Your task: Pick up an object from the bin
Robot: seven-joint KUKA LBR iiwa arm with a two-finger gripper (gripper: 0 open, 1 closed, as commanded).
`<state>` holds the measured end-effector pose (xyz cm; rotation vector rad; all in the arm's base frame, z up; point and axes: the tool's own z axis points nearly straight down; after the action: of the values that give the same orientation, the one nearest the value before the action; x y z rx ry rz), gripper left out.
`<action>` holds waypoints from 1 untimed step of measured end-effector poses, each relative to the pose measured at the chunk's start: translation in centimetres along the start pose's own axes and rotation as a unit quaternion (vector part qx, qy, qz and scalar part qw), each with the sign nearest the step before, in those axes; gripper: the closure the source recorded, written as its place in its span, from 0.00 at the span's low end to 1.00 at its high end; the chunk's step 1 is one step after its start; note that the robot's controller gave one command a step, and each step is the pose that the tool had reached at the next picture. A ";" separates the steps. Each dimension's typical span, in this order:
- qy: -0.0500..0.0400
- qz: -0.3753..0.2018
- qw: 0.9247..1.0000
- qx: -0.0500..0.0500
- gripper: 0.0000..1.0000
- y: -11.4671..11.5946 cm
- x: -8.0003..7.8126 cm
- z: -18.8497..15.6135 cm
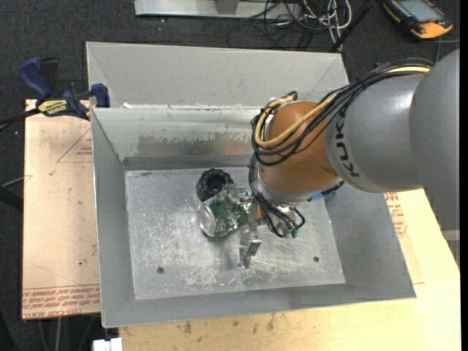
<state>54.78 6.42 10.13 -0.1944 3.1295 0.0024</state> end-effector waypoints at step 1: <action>-0.008 -0.060 0.998 -0.002 0.00 -1.9 -1.7 2.6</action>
Offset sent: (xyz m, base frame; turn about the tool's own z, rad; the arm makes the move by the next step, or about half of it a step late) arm 0.0145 -0.0139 -0.0313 0.0656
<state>56.76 4.80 7.55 -0.3808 3.0955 0.0084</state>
